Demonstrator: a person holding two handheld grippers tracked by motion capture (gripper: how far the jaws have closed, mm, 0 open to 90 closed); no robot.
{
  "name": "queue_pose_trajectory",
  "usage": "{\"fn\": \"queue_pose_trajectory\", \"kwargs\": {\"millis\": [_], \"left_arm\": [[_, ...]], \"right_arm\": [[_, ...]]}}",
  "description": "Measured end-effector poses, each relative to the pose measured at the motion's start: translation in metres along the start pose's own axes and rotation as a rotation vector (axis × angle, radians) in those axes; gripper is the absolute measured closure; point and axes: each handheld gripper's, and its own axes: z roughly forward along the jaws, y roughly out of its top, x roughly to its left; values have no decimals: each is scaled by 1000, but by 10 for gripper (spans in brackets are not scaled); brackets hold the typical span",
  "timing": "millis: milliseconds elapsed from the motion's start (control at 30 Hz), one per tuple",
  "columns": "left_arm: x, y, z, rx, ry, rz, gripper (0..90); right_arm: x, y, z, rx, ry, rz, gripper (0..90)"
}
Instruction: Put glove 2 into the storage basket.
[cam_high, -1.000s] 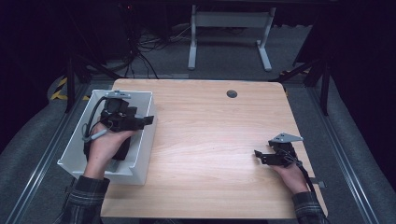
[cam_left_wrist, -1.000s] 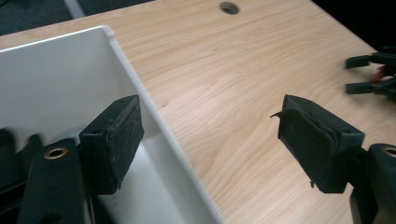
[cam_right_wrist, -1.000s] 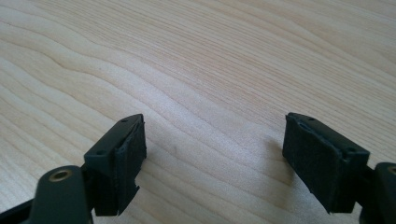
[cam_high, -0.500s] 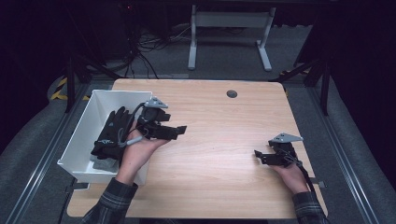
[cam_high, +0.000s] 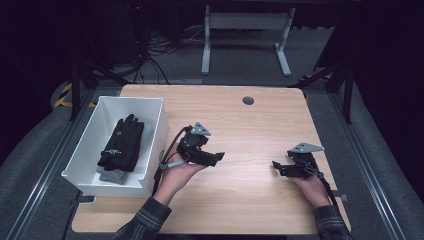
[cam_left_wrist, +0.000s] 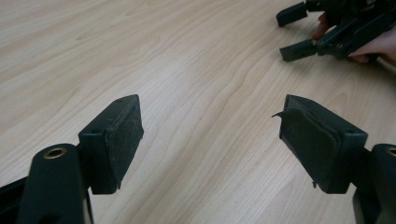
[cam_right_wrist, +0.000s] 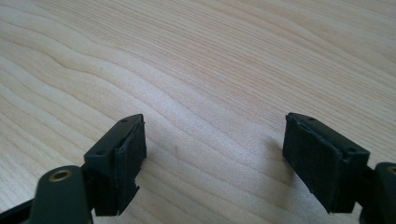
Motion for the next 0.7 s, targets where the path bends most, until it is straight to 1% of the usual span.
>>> {"fn": "queue_pose_trajectory", "kwargs": {"millis": [100, 167, 200, 267, 300, 333, 367, 400, 433, 500, 600, 667, 700], "left_arm": [[-3, -11, 16, 24, -7, 13, 219], [-3, -13, 19, 25, -10, 16, 212], [-3, -17, 24, 30, -8, 16, 212], [-2, -23, 29, 34, 1, 20, 199], [0, -28, 34, 31, 9, 18, 198], [0, -28, 34, 31, 9, 18, 198], [1, -33, 37, 27, 13, 9, 198], [2, -36, 40, 23, 7, 6, 198], [2, -38, 42, 31, 13, 13, 198], [1, -42, 48, 60, 44, 50, 185], [0, -45, 53, 63, 44, 57, 175], [-1, -47, 56, 75, 54, 63, 164], [-1, -47, 58, 82, 51, 63, 164]], "right_arm": [[0, 0, 0, 0, 0, 0, 221], [0, 0, 0, 0, 0, -1, 222], [0, 0, 0, 0, 0, -1, 222], [0, 0, 0, 0, 0, -1, 222], [0, 0, 0, 0, 0, -1, 222], [0, 0, 0, 0, 0, -1, 222], [0, 0, 0, 0, 0, -1, 221], [0, 0, 0, 0, 0, -1, 221], [0, 0, 0, 0, 1, -1, 222], [0, 0, 0, 0, 0, -1, 222], [0, 0, 0, 0, 1, -1, 222], [0, 0, 0, 1, 1, -1, 222], [0, 0, 0, 1, 2, -2, 222]]}}
